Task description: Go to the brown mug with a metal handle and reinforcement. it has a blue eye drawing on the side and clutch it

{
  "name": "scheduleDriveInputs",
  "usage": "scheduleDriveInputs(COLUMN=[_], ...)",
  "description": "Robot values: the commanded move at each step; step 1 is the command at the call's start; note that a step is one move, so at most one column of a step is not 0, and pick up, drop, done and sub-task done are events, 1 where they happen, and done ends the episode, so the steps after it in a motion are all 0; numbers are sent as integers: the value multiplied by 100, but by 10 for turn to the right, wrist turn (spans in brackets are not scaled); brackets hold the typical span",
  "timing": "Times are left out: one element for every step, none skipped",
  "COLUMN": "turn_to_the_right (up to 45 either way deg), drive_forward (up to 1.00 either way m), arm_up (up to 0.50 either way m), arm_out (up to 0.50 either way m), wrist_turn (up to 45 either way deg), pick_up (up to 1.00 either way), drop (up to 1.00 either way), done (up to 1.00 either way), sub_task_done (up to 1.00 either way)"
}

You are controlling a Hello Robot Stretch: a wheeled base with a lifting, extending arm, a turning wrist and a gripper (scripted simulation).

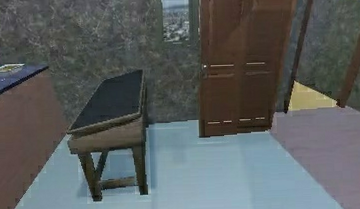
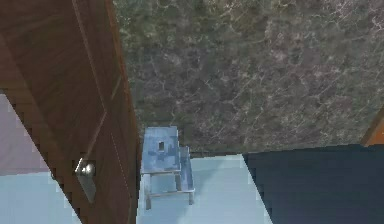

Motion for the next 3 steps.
scheduleDriveInputs(turn_to_the_right=[30, -450, -90], drive_forward=[0, 0, 0], arm_up=[0, 0, 0], arm_out=[0, 0, 0], wrist_turn=[0, 0, 0], pick_up=[0, 0, 0], drop=[0, 0, 0], done=[0, 0, 0], sub_task_done=[0, 0, 0])
